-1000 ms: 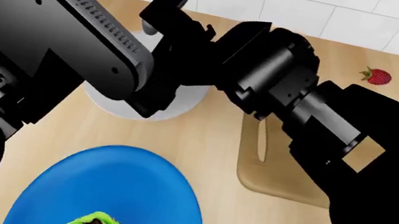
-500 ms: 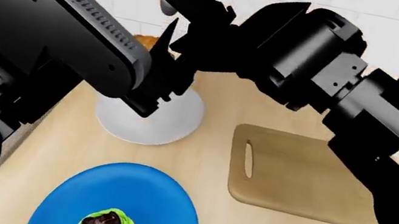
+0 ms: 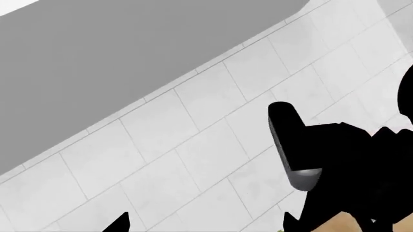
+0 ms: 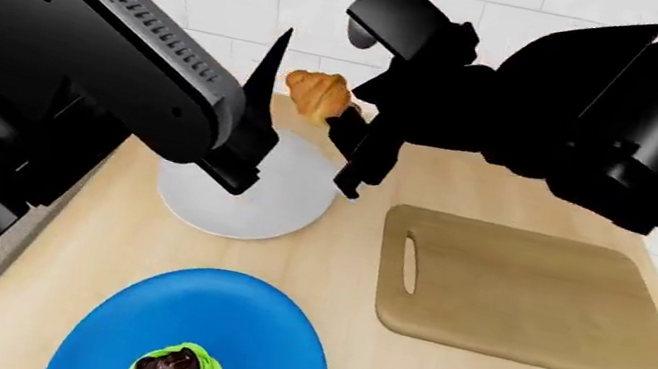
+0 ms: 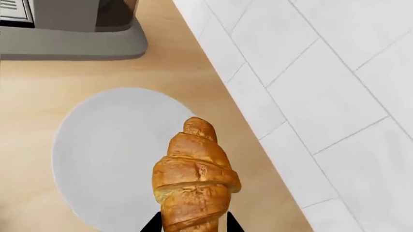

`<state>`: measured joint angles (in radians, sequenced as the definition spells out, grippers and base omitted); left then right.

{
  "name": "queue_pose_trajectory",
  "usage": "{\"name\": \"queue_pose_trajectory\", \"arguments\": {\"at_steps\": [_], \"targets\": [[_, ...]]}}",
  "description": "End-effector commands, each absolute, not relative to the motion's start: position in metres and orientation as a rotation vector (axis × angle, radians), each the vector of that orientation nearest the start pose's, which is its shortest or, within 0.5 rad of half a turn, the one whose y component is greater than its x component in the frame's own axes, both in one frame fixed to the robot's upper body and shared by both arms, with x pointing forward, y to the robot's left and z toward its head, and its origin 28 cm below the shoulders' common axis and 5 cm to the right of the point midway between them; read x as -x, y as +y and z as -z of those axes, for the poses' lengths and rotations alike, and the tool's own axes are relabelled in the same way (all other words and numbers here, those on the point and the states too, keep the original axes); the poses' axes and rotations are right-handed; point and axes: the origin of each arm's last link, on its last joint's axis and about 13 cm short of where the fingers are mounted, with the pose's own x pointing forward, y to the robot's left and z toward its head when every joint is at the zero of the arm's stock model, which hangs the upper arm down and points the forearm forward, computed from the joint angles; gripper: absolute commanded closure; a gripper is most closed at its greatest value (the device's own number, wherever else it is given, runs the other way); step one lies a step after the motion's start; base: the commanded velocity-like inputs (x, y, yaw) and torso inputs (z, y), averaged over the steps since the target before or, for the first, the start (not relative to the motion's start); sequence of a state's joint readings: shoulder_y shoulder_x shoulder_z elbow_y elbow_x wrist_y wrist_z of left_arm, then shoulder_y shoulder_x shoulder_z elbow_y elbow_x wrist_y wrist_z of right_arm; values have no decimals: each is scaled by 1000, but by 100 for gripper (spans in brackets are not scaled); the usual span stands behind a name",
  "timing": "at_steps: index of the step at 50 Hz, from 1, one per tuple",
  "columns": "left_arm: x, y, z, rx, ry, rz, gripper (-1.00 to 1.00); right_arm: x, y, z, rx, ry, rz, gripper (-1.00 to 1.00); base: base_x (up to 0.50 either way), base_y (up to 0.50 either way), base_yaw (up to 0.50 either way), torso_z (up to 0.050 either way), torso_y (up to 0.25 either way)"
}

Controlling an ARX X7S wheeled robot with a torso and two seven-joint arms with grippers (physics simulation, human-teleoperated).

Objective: From the different types of pastries on the counter, select a croissant and place it on the cutting board. Then retrieve a jar of jam from the cabinet and place it alongside the croissant on the cutting board.

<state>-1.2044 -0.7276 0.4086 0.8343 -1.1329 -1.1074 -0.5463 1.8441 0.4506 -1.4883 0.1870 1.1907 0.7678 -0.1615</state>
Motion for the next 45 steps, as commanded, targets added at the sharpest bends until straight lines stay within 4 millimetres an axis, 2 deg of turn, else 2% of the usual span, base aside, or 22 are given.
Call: {"name": "queue_pose_trajectory", "arguments": {"at_steps": [1,8,14,26,36,45], "targets": [[-205,219,-308,-492,-414,338,-100,-317,-99,-330,724,273,-733,100,0,0,0,0,0],[-204,219,-307,-491,-415,337,-100,-300,-118,-322,737,317,-661,100,0,0,0,0,0],[-204,219,-307,-493,-417,341,-100,-296,-129,-309,717,427,-549,100,0,0,0,0,0],[-204,219,-306,-491,-420,340,-100,-284,-147,-301,691,525,-420,100,0,0,0,0,0],[-206,219,-303,-490,-414,341,-100,-270,-161,-293,671,569,-368,100,0,0,0,0,0],[-206,219,-303,-489,-414,340,-100,-264,-166,-289,657,585,-349,100,0,0,0,0,0]]}}
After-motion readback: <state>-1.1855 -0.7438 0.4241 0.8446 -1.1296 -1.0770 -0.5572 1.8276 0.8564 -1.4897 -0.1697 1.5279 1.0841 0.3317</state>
